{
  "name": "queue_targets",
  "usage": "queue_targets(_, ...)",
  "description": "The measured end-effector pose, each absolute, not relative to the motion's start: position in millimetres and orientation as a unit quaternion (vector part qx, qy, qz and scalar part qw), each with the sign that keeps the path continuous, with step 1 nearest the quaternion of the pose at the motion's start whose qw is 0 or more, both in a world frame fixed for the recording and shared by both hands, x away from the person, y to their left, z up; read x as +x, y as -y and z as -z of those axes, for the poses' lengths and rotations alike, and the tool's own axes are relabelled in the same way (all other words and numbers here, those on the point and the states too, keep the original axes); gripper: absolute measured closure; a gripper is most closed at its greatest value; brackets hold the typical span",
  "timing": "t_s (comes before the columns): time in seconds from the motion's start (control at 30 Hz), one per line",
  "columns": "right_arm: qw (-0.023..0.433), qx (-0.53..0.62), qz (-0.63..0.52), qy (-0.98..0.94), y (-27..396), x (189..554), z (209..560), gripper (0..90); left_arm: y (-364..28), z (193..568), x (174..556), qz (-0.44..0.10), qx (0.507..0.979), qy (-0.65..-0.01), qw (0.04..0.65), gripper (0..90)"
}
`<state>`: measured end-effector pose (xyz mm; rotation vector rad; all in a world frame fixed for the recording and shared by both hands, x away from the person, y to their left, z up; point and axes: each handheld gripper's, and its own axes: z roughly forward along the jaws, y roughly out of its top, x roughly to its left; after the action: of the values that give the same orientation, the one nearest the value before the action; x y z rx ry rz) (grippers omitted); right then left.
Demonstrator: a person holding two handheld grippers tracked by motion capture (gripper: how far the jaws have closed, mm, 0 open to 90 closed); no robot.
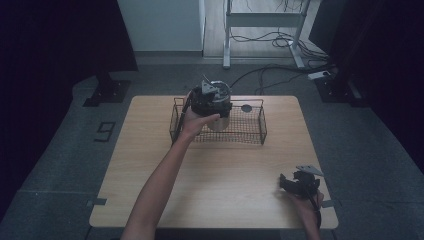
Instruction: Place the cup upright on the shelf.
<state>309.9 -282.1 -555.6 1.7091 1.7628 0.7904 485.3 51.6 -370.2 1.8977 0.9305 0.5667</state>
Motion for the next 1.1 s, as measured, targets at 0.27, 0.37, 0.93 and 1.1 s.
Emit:
queue_targets(0.27,0.277,0.637,-0.294,-0.656,282,310,556,13.0,-52,374,497,-0.228,0.769,-0.385,0.456,4.2)
queue_targets(0.37,0.277,0.637,-0.294,-0.656,282,310,556,13.0,-50,381,502,-0.229,0.768,-0.391,0.452,4.2)
queue_targets(0.93,0.278,0.638,-0.294,-0.655,283,310,556,13.0,-45,416,525,-0.229,0.759,-0.422,0.439,4.2)
queue_targets(1.1,0.277,0.639,-0.294,-0.655,283,310,556,13.0,-42,427,526,-0.228,0.765,-0.423,0.429,4.2)
